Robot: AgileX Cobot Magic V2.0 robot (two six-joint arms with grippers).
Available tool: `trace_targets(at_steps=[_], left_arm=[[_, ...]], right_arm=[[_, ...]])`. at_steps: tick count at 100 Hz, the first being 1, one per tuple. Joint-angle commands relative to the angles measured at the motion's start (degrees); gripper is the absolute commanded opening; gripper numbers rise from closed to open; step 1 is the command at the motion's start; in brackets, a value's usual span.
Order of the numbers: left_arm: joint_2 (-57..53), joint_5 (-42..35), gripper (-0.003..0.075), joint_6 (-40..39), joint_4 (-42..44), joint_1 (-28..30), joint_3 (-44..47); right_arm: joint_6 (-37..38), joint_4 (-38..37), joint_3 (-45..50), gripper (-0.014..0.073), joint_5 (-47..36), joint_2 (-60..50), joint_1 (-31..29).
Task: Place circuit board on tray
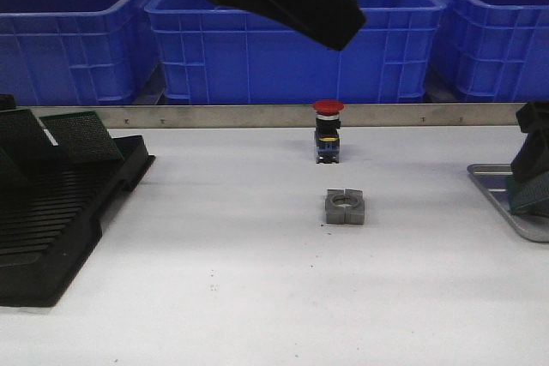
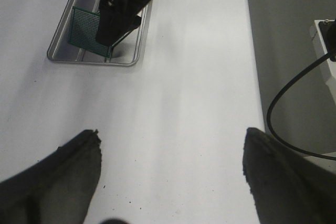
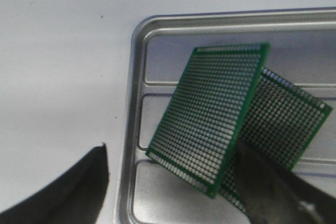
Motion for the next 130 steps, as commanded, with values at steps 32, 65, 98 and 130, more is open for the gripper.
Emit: trace_targets(at_steps=[32,65,98,130], left_arm=[[-3.04,0.78,0.0321,-2.59,-3.12,3.45,-1.76],[-3.82,14.59,-0.0017,-6.23,-2.66,15.51,-1.76],[-7.79,12.37,-0.0018,-9.83,-2.66,24.24,0.08],[-22.61,-12.93,-0.0017,-11.11,-5.43,28.76,16.08]], right_arm=[[-3.17,-5.27,-1.81,0.0629,1.56,-13.62,-0.4],[-3.17,-7.46,-1.81,-0.003,11.67,-22.35,-0.4],[-3.61,-7.3,0.06,-0.006,12.12,-29.11,-0.24],[-14.5,1.93,7.95,-0.006,4.08,-42.56,1.83]])
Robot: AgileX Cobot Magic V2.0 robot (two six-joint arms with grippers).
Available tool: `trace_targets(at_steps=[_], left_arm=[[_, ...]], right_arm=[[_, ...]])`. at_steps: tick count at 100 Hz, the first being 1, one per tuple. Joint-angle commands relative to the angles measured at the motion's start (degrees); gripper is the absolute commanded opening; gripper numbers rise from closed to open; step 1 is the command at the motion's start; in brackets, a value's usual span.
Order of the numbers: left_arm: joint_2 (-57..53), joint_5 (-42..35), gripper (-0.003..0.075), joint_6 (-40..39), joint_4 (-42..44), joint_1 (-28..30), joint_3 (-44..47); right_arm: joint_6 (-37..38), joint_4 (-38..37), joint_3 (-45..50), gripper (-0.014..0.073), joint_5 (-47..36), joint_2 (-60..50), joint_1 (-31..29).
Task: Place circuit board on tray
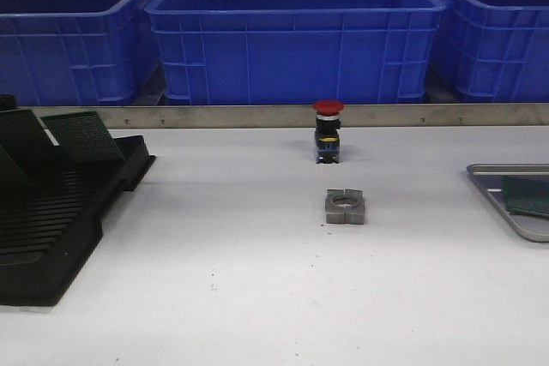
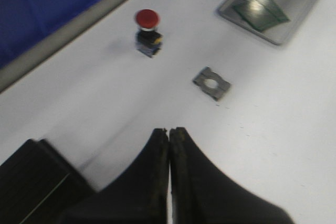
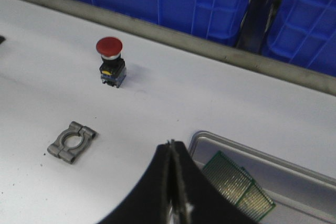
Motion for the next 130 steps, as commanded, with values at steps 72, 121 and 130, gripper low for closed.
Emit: trace_targets(at_steps=[72,121,130], left_arm=[[-58.05,-34.23,-0.0017,-0.59,-14.79,1.07,41.37],[-67.66,-36.31,-0.0017,-0.59,-14.79,1.07,45.49],[-67.66,-36.31,-0.0017,-0.59,-14.79,1.07,45.49]], right_arm=[[-10.06,10.73,19.22,-0.006,-2.88,-46.53,3.23],[-10.06,10.73,21.76,-0.006,-2.85,-51.69,3.23],[-10.06,10.73,21.76,-0.006,-2.9,-51.69,3.23]])
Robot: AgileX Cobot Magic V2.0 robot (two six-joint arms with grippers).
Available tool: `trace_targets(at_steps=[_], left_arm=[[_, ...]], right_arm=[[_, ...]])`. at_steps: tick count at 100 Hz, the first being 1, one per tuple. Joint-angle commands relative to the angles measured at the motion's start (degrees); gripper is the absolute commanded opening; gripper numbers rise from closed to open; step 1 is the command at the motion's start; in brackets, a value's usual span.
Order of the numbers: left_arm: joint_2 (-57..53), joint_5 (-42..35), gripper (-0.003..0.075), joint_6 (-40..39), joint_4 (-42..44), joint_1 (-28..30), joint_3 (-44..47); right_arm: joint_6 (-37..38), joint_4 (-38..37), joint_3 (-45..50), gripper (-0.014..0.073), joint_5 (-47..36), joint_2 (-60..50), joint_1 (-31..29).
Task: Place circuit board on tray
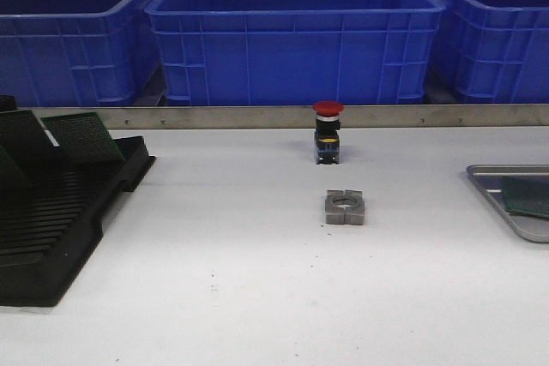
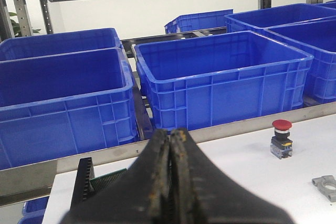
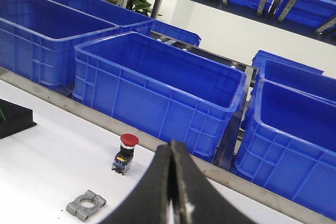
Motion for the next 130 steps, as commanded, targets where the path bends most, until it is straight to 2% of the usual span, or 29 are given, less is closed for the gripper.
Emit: trace_targets(at_steps=[1,36,47,52,57,59,62,69,76,85,89,101,114,130], left_arm=[[0.55,-1.8,-0.0017,-0.46,-1.48,0.12,-1.42],[0.55,-1.9,-0.0017,-0.46,-1.34,0.12,-1.42],[0.55,-7.87,-0.0017,-0.99,0.32,0.12,1.04],[0.55,-8.88,-0.0017,-6.52,5.11,0.12,2.36],[0.32,-9.18,-0.0017,-17.9,16.32,0.12,3.91],[0.2,-9.18,-0.0017,-23.95,19.83,0.12,4.58],[-0.06,-9.18,-0.0017,-34.74,29.41,0.12,5.56],[-1.73,-9.18,-0.0017,-53.38,47.78,0.12,8.13],[-4.43,-9.27,-0.0017,-62.91,58.75,0.12,11.19],[-9.22,-11.55,-0.0017,-65.25,61.89,0.12,16.18],[-10.56,-6.25,-0.0017,-65.25,62.46,0.39,15.73],[-10.31,-5.54,-0.0017,-66.3,65.6,1.44,15.86],[-10.31,-4.68,-0.0017,-74.91,71.37,1.97,15.86],[-10.31,-4.51,-0.0017,-75.22,71.37,1.97,15.86]], right_arm=[[-0.49,2.05,-1.52,-0.006,-1.49,0.49,0.02],[-0.49,2.05,-1.52,-0.006,-1.49,0.49,0.02],[-0.49,2.05,-1.52,-0.006,-1.49,0.49,0.02],[-0.49,2.05,-1.52,-0.006,-1.49,0.49,0.02],[-0.49,2.05,-1.52,-0.006,-1.49,0.49,0.02],[-0.49,2.05,-1.52,-0.006,-1.44,0.49,0.02],[-0.49,2.05,-1.52,-0.006,-1.42,0.49,0.02],[-0.49,2.05,-1.52,-0.006,-1.43,0.49,0.02],[-0.49,2.05,-1.52,-0.006,-1.44,0.49,0.02],[-0.49,2.05,-1.52,-0.006,-1.5,0.49,0.02],[-0.49,2.05,-1.52,-0.006,-1.6,0.49,0.02],[-0.49,2.05,-1.52,-0.006,-1.3,0.54,0.02],[-0.49,2.05,-1.52,-0.006,-1.35,0.54,0.02],[-0.49,2.05,-1.52,-0.006,-1.41,0.54,0.02]])
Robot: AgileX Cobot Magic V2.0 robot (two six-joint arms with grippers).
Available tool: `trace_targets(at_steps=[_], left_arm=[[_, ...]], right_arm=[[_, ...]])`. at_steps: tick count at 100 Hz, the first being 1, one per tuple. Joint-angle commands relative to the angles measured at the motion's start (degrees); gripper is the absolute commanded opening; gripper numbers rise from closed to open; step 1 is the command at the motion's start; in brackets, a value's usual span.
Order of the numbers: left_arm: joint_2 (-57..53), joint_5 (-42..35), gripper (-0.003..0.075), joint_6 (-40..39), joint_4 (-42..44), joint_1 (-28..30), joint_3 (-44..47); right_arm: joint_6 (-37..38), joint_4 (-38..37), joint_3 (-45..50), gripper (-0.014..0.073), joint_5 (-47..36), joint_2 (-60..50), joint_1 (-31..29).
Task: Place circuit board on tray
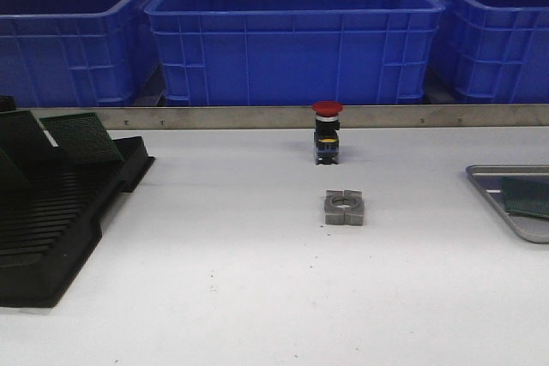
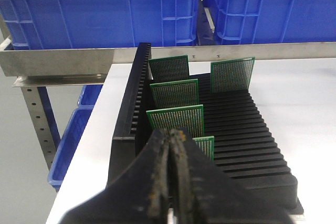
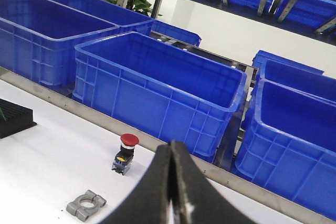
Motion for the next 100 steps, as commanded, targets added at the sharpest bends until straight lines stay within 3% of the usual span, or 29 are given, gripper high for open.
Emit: trace_targets(at_steps=[1,100], left_arm=[[-1.88,-3.9,-0.0017,-1.31,0.43,0.08,1.8],[-1.88,-4.06,-0.0017,-1.31,-0.55,0.08,1.68]], right_arm=[[-0.38,1.96,-1.52,-0.006,-1.52,0.54,0.02],[-0.38,1.96,-1.52,-0.006,-1.52,0.54,0.02]])
